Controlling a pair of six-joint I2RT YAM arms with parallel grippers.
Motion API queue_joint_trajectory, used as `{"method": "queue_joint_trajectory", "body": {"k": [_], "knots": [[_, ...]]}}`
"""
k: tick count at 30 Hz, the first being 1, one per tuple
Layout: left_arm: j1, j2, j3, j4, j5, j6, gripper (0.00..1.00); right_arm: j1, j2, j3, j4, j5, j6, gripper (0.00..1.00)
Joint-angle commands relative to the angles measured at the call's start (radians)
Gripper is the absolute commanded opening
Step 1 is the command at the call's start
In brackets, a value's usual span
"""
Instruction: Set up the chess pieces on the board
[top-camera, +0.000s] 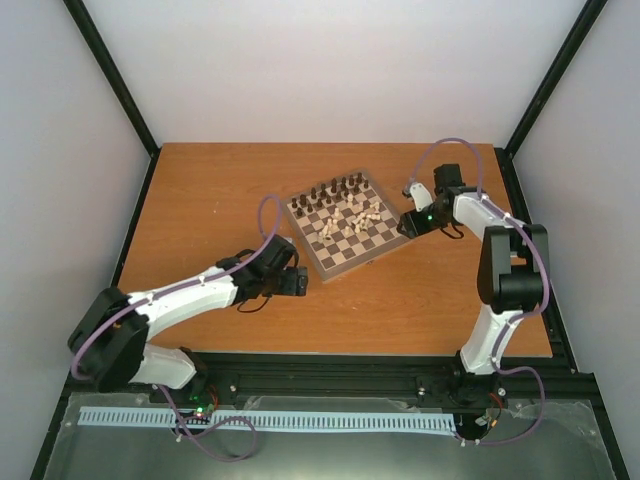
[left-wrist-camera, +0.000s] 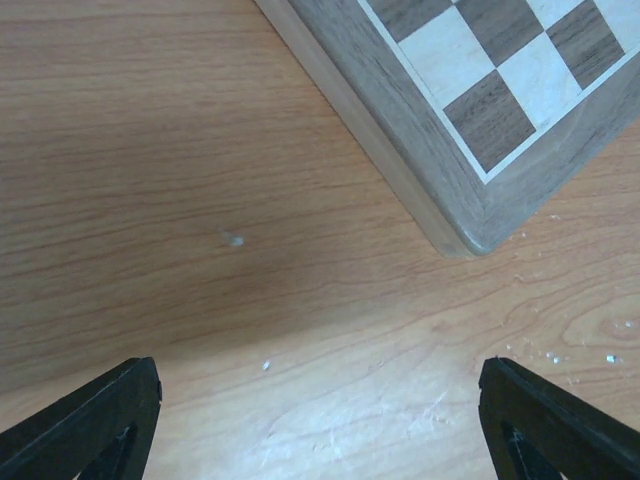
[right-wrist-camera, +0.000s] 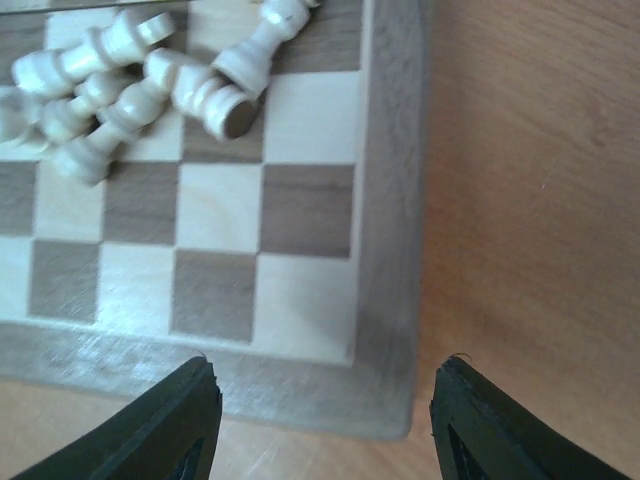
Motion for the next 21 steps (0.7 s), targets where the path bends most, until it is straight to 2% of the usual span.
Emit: {"method": "queue_joint_trajectory", "body": {"k": [1, 9, 16, 21], "knots": [[0.003, 0.077, 0.01, 0.178, 0.052, -0.047, 0.9, -0.011, 0.096, 0.085, 0.008, 0.0, 0.004, 0.59], [0.016, 0.222, 0.07, 0.266, 0.05, -0.083, 0.9, -0.014, 0.205, 0.136, -0.013, -0.084, -0.007, 0.59], [0.02, 0.347, 0.125, 0.301, 0.052, -0.105, 0.83, -0.014, 0.224, 0.116, -0.042, -0.124, -0.07, 0.5], [0.02, 0.383, 0.141, 0.322, 0.044, -0.101, 0.74, -0.014, 0.196, 0.064, -0.05, -0.142, -0.106, 0.46]]}}
